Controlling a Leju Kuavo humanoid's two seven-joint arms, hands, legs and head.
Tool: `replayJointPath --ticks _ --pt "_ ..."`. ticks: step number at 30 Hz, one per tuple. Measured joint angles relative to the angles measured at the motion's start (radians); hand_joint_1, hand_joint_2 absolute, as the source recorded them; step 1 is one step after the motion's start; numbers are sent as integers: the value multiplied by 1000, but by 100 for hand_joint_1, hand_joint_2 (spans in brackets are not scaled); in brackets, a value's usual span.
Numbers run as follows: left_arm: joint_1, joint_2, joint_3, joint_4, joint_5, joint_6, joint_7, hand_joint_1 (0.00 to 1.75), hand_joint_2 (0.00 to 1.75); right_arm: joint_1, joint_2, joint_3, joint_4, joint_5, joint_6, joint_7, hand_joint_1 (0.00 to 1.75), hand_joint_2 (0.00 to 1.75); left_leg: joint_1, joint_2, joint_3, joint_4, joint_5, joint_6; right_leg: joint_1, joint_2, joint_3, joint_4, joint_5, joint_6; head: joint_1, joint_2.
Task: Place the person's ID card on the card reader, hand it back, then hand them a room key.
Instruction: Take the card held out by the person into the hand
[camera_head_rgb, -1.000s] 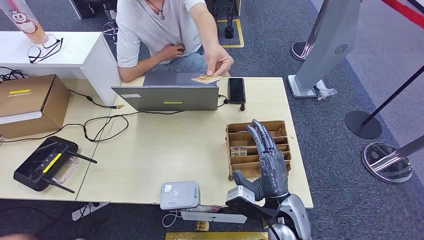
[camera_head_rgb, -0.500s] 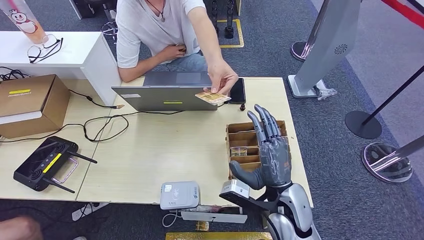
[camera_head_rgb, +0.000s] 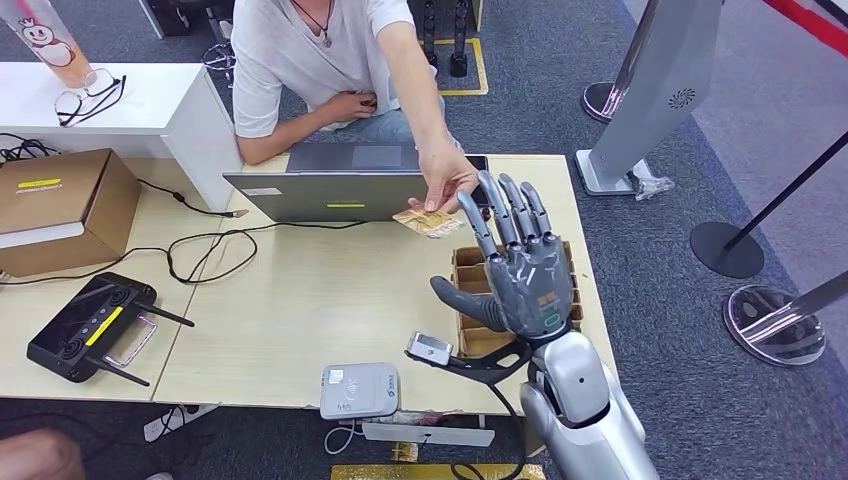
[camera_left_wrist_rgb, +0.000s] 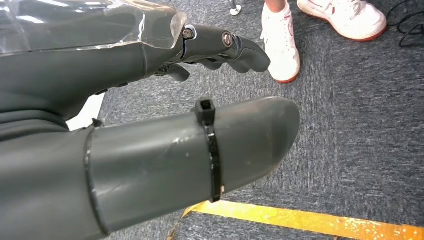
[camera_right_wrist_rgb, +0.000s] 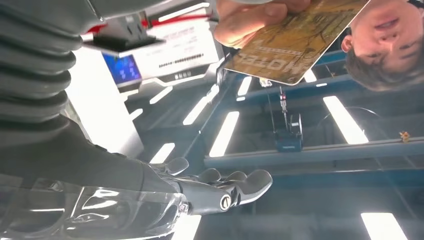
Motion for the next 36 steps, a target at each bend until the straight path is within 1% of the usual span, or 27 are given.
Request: replayJointPath --ticks 3,8,13,21,22,23,25,26,27,36 --pt "0 -1 0 0 -3 1 14 0 0 -29 -5 14 39 28 -3 19 0 175 0 0 0 0 0 0 0 0 0 0 0 0 0 0" --pt "0 -4 0 0 -4 3 29 0 0 -69 -7 37 93 33 -2 37 0 175 0 0 0 0 0 0 0 0 0 0 0 0 0 0" --pt "0 -7 0 0 0 3 26 0 0 -95 -7 57 127 34 3 45 0 175 0 0 0 0 0 0 0 0 0 0 0 0 0 0" --pt "0 -11 2 0 9 4 6 0 0 -111 -7 75 152 33 19 48 1 175 0 0 0 0 0 0 0 0 0 0 0 0 0 0" --pt "0 -11 2 0 10 4 6 0 0 -112 -7 76 155 33 22 48 27 175 0 0 0 0 0 0 0 0 0 0 0 0 0 0" --pt "0 -11 2 0 11 5 5 0 0 -113 -7 78 157 33 24 48 62 175 0 0 0 0 0 0 0 0 0 0 0 0 0 0" --pt "0 -11 3 0 11 6 5 0 0 -116 -7 81 162 33 27 48 148 175 0 0 0 0 0 0 0 0 0 0 0 0 0 0" --pt "0 -11 3 0 11 6 5 0 0 -117 -7 82 164 32 28 48 166 175 0 0 0 0 0 0 0 0 0 0 0 0 0 0" --pt "0 -11 3 0 11 6 5 0 0 -117 -7 83 165 32 28 48 175 175 0 0 0 0 0 0 0 0 0 0 0 0 0 0" --pt "0 -10 6 0 11 6 18 0 0 -123 -13 87 173 27 31 37 175 175 0 0 0 0 0 0 0 0 0 0 0 0 0 0"
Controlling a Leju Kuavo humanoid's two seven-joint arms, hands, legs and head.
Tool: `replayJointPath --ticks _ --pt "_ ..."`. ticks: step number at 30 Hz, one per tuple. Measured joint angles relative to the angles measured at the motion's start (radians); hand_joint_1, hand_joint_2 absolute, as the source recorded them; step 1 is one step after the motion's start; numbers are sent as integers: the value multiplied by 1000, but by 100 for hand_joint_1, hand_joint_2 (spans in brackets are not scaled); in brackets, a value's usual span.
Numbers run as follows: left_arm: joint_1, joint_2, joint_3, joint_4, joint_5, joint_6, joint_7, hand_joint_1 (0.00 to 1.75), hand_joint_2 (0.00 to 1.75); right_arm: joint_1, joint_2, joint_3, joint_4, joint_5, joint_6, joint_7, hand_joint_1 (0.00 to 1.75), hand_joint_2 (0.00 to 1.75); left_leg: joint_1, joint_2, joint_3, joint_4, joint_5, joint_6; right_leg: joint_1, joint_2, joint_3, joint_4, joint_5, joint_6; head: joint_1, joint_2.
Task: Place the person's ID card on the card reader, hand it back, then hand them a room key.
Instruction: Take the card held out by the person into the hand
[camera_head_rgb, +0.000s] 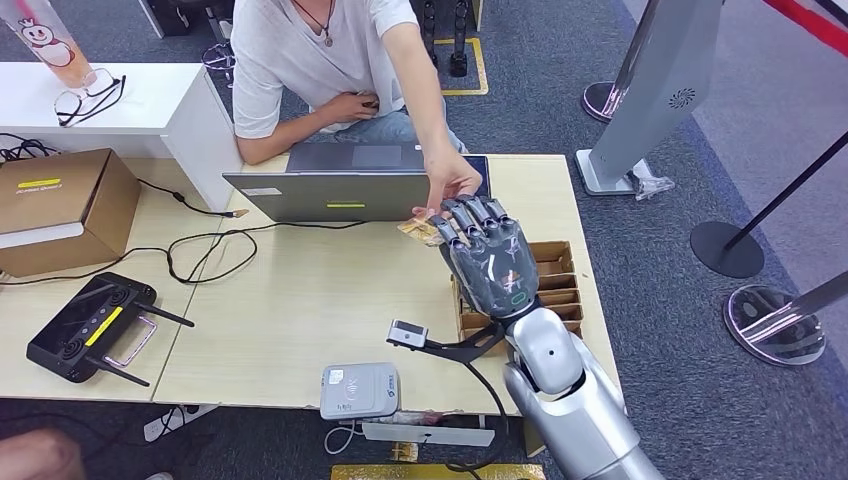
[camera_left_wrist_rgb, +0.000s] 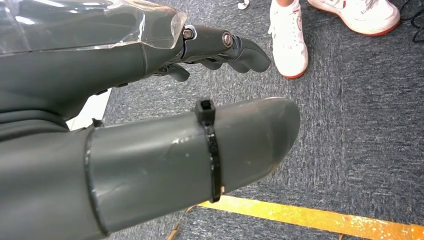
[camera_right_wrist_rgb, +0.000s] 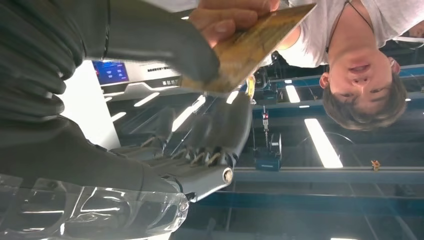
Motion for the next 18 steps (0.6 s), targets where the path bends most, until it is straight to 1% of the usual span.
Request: replayJointPath --ticks 18 --pt "0 0 3 0 -4 -3 0 0 0 -11 -15 19 5 -26 11 -4 175 175 0 0 0 0 0 0 0 0 0 0 0 0 0 0"
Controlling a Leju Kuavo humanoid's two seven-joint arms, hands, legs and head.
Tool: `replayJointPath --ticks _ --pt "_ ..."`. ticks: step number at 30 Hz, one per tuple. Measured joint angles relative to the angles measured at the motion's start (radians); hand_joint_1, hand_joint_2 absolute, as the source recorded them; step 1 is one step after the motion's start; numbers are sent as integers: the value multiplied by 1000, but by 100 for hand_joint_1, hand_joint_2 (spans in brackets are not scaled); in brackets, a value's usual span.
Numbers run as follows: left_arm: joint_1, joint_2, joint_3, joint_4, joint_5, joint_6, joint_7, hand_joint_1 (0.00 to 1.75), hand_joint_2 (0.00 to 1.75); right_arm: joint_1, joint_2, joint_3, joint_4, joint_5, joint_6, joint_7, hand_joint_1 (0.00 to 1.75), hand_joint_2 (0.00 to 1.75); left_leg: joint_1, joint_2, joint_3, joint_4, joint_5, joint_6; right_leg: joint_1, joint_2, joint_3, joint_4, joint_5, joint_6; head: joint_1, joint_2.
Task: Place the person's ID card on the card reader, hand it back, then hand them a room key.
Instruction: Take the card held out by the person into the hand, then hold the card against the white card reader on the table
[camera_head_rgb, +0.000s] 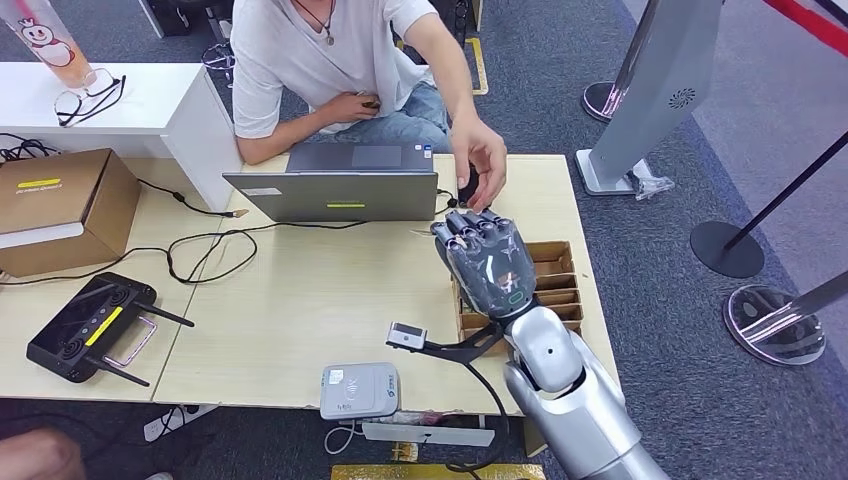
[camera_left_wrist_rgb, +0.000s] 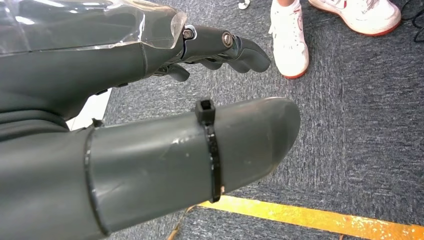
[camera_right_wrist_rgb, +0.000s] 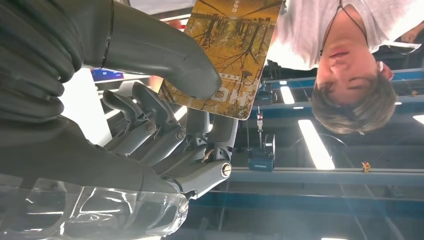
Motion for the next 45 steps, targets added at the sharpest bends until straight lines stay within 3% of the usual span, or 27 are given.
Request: replayJointPath --ticks 18,33,45 --pt "0 7 0 0 -10 -26 0 0 0 11 -6 3 -4 -207 59 -60 175 175 0 0 0 0 0 0 0 0 0 0 0 0 0 0" --pt "0 9 0 0 -10 -27 0 0 0 24 -6 1 -62 -636 336 -152 175 175 0 0 0 0 0 0 0 0 0 0 0 0 0 0" --pt "0 9 1 0 -19 -26 9 0 0 27 -25 -1 -81 -877 520 -152 175 175 0 0 0 0 0 0 0 0 0 0 0 0 0 0"
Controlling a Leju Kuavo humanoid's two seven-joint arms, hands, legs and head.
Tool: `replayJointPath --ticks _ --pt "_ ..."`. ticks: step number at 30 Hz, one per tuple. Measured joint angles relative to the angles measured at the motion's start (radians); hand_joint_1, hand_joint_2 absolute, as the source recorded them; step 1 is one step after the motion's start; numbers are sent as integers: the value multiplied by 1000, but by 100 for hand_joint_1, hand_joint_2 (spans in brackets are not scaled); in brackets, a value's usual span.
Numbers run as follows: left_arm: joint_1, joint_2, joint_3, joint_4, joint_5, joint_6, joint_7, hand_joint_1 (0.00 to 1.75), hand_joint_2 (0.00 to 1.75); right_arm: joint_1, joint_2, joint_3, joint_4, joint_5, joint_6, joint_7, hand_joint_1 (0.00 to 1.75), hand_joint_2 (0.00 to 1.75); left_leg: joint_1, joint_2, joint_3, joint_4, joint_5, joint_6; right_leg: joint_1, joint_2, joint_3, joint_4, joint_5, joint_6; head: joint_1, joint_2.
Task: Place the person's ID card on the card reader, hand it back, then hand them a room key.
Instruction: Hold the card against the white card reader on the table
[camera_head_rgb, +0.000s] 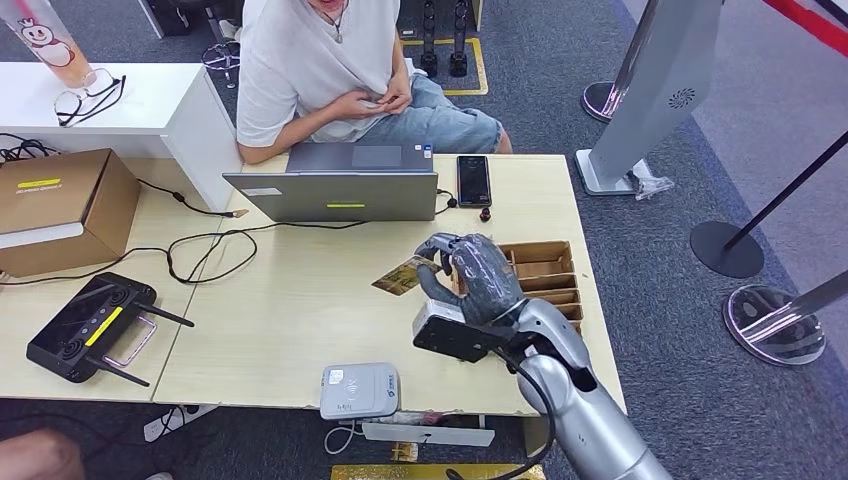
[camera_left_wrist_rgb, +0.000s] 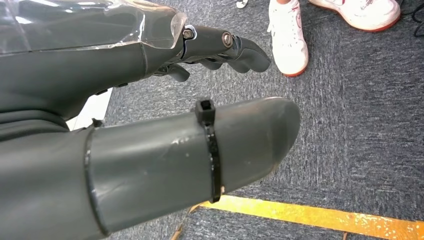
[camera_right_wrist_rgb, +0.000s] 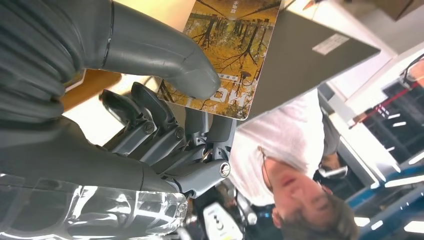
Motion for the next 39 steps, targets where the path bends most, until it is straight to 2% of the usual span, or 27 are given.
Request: replayJointPath --ticks 13,26,39 --pt "-1 0 0 0 -21 -5 7 0 0 29 -38 0 -17 -189 135 21 175 175 0 0 0 0 0 0 0 0 0 0 0 0 0 0" --pt "-1 0 0 0 -23 -2 19 0 0 75 -44 24 -26 -370 287 54 175 175 0 0 0 0 0 0 0 0 0 0 0 0 0 0" --pt "-1 0 0 0 -23 -2 19 0 0 79 -51 75 -9 -398 311 57 175 175 0 0 0 0 0 0 0 0 0 0 0 0 0 0"
